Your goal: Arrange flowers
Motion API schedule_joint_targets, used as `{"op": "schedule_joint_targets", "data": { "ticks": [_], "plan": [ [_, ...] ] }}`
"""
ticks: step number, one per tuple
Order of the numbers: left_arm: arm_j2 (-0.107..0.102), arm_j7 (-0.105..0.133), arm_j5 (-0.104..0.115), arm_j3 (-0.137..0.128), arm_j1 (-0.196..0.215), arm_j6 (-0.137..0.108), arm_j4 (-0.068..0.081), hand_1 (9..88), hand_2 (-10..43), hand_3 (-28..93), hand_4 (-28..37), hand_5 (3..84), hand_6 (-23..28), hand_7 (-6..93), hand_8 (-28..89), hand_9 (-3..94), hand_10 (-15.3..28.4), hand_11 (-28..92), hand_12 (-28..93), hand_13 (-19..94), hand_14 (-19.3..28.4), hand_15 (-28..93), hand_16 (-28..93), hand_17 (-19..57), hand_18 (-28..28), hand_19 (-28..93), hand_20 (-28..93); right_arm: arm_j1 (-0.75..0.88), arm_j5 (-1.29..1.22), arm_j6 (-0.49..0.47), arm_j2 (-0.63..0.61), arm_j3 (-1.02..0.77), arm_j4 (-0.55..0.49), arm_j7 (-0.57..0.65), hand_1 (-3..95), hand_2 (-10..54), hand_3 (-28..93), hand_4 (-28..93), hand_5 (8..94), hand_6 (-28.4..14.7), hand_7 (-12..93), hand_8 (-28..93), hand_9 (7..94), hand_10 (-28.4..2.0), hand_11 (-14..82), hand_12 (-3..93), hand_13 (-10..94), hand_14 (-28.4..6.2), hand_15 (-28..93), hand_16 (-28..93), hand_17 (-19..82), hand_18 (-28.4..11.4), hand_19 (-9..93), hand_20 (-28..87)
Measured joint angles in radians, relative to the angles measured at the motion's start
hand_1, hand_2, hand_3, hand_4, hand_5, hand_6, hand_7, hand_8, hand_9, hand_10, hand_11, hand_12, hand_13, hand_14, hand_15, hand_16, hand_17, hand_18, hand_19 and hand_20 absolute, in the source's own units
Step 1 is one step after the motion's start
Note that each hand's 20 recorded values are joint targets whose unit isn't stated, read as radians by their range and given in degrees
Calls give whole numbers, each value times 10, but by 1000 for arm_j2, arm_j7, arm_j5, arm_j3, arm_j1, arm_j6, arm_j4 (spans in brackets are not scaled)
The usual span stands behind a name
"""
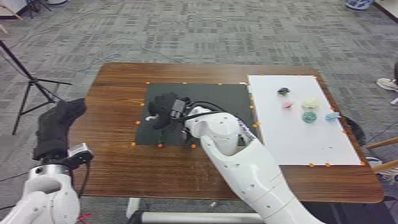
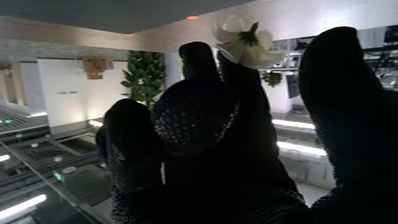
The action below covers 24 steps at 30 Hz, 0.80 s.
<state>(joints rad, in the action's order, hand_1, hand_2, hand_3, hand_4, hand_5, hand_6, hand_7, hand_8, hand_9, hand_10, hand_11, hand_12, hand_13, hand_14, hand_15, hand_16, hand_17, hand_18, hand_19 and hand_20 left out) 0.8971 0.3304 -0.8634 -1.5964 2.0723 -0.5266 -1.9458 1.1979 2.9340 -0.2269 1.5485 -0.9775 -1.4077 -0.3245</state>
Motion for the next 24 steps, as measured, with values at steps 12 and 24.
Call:
{"op": "schedule_joint_targets", "data": {
  "ticks": [12,24],
  "plan": [
    [13,-110,-22,126,-168,-79,43,193,103,676,-283,506,13,243,-94,462,120,232,151,362,150,219,10,74,113,97,195,58,0,-46,55,-48,23,-46,312,-95,723,-178,642,15,174,-113,619,-123,88,148,842,-47,623,343,565,-168,932,592],
    [12,-28,-7,-30,-62,48,-11,191,99,680,-283,513,13,243,-93,486,121,233,152,388,151,209,11,88,105,77,200,30,0,-55,22,2,-1,65,265,-95,734,-167,577,25,161,-107,613,-127,85,151,842,-53,618,342,563,-176,932,588]
  ]
}}
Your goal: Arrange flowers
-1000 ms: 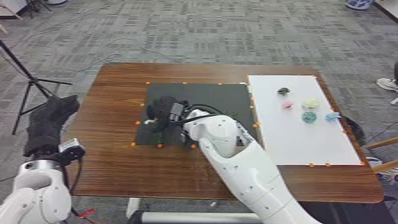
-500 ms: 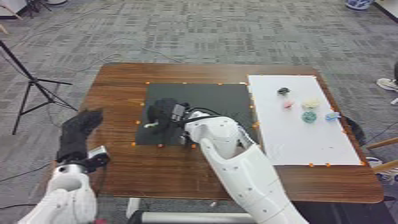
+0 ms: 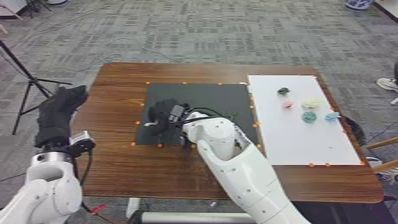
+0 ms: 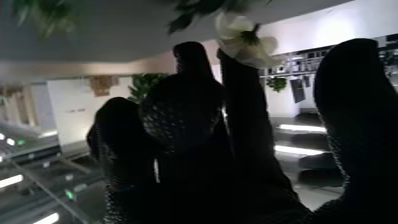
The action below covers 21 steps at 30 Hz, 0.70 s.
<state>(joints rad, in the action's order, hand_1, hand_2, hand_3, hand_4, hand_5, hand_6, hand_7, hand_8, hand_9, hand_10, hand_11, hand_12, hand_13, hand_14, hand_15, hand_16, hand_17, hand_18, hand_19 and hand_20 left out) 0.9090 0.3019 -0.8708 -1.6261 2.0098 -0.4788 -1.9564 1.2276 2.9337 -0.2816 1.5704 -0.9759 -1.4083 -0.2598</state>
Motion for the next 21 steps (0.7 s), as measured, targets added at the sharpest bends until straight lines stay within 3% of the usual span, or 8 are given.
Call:
{"op": "schedule_joint_targets", "data": {
  "ticks": [3,7,16,21],
  "plan": [
    [-3,15,6,-26,51,12,-4,191,96,682,-283,514,13,244,-94,488,122,233,153,389,152,210,12,86,108,77,201,-11,0,0,-22,16,-30,39,263,-95,731,-167,576,25,161,-106,612,-129,84,152,841,-54,617,341,561,-178,932,587],
    [-4,19,9,-28,85,12,-3,192,95,680,-283,515,12,245,-94,489,122,233,153,390,153,211,13,86,109,77,201,-19,0,0,-32,12,-44,36,259,-95,729,-165,577,24,160,-106,611,-129,84,152,841,-58,616,341,558,-182,932,585],
    [-3,23,9,-28,88,15,-2,193,93,679,-283,517,13,244,-94,487,120,231,153,389,149,206,12,86,110,77,200,27,0,-21,3,-45,-34,15,247,-70,716,-157,600,21,153,-107,604,-136,81,148,837,-66,619,338,555,-187,932,581],
    [-3,20,6,-16,73,15,0,193,91,679,-283,515,11,240,-94,484,115,228,154,389,145,199,15,86,110,78,201,72,1,-54,47,-78,-2,-47,242,-71,727,-155,619,22,151,-107,600,-137,81,146,834,-70,622,336,553,-190,932,580]
  ]
}}
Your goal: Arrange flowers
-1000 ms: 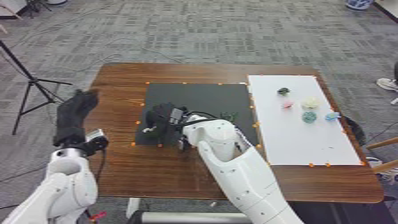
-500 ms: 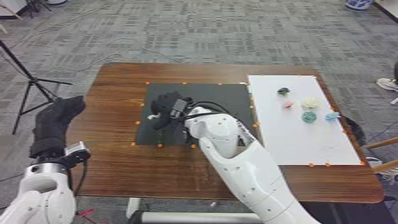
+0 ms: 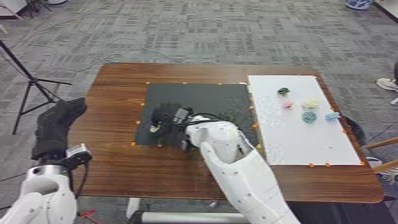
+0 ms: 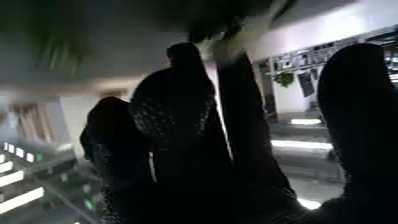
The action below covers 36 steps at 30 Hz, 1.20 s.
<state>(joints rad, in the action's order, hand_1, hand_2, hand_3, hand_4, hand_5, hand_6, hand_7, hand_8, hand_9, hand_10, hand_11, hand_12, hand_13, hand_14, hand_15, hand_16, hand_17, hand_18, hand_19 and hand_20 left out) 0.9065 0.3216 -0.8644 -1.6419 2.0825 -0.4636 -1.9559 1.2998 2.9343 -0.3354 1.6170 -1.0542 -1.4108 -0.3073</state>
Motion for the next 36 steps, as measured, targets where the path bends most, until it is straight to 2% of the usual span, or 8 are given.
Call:
{"op": "schedule_joint_targets", "data": {
  "ticks": [6,18,24,27,32,34,36],
  "plan": [
    [1,-5,-1,11,-23,-1,2,194,91,679,-283,513,10,238,-93,483,115,226,155,392,145,195,20,87,109,75,201,13,-1,-2,14,8,0,-2,241,-73,733,-159,592,22,150,-104,599,-138,82,146,835,-71,624,331,553,-191,932,579],
    [1,-6,-2,15,-24,-1,2,192,86,684,-283,511,4,248,-95,484,107,226,157,391,144,194,19,87,109,71,202,-29,-1,26,-18,45,2,64,222,-95,765,-162,535,33,151,-105,604,-146,82,151,846,-65,621,327,561,-190,932,579],
    [1,-7,-3,18,-24,0,2,195,83,684,-283,507,-4,255,-100,483,103,224,157,390,143,190,23,86,110,72,204,-44,-1,32,-36,60,-13,99,200,-95,784,-168,416,45,162,-115,607,-160,81,149,854,-67,611,330,566,-193,932,579],
    [1,-12,-5,20,-26,0,2,195,82,685,-283,505,-7,256,-102,481,99,219,157,390,141,185,25,86,109,69,204,-48,-7,32,-46,71,-28,114,187,-95,787,-168,386,41,161,-117,611,-162,82,149,858,-68,603,330,567,-194,932,577],
    [0,-19,-8,31,-38,-1,3,195,82,683,-283,504,-7,256,-103,481,100,217,158,390,142,181,29,87,109,65,206,-55,-48,32,-67,86,-54,124,176,-95,780,-167,408,38,163,-117,613,-163,83,149,861,-69,591,331,564,-195,932,572],
    [0,-22,-10,34,-43,-2,4,195,82,684,-283,507,-5,255,-102,482,103,215,159,390,142,179,30,87,109,65,206,-58,-75,31,-79,93,-70,130,173,-95,769,-167,473,34,163,-116,627,-156,86,150,861,-70,585,332,561,-195,932,570],
    [0,-25,-11,35,-45,-2,4,195,82,684,-283,507,-2,253,-102,482,106,214,159,390,143,180,32,87,109,65,207,-61,-114,30,-95,102,-92,140,171,-81,751,-158,549,23,151,-102,663,-135,93,151,868,-71,575,331,560,-196,932,567]
  ]
}}
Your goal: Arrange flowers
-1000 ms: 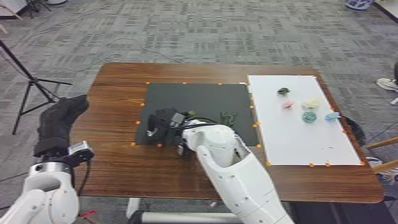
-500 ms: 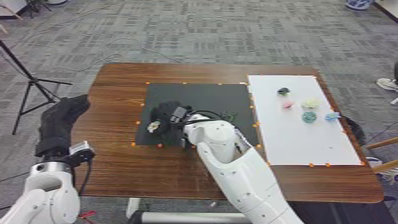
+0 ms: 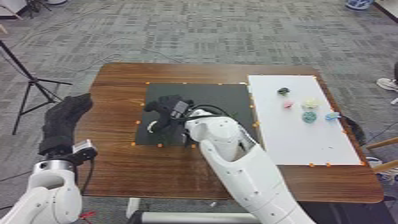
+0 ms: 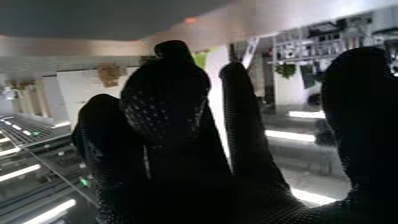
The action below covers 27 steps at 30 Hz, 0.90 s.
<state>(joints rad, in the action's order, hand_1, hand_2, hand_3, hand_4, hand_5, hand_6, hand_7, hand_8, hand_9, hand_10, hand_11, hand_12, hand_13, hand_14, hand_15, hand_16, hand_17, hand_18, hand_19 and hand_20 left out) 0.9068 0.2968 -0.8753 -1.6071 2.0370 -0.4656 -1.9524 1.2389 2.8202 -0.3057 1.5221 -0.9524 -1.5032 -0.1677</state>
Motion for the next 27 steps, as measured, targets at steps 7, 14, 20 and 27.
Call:
{"op": "schedule_joint_targets", "data": {
  "ticks": [7,14,20,27],
  "plan": [
    [0,-6,-2,-6,5,-2,-3,195,83,684,-283,513,3,244,-97,483,114,213,162,388,153,192,32,85,110,66,207,6,-246,35,-117,51,-162,86,151,25,688,-150,671,0,152,-89,737,-129,104,152,889,-77,552,342,572,-203,932,578],
    [0,-6,-2,-21,20,-3,-9,196,82,687,-283,521,10,238,-92,487,121,219,162,388,156,201,28,84,111,68,207,63,-377,50,-208,25,-273,136,201,2,678,-143,662,-3,162,-89,713,-134,99,155,866,-85,543,354,556,-202,932,576],
    [0,-3,-2,-41,41,-4,-17,210,73,694,-283,527,14,234,-87,492,125,230,161,388,159,214,21,85,111,70,206,156,-390,106,-293,-80,-355,162,293,-86,686,-139,613,-11,175,-89,688,-134,104,161,831,-81,548,352,527,-202,932,548],
    [2,2,-3,-48,68,-6,-23,220,65,697,-283,530,17,232,-85,495,129,236,159,388,162,226,15,83,112,76,205,269,-409,290,-444,-311,-422,194,338,-95,689,-150,601,-8,192,-87,691,-123,142,179,821,-77,559,352,522,-195,932,545]
  ]
}}
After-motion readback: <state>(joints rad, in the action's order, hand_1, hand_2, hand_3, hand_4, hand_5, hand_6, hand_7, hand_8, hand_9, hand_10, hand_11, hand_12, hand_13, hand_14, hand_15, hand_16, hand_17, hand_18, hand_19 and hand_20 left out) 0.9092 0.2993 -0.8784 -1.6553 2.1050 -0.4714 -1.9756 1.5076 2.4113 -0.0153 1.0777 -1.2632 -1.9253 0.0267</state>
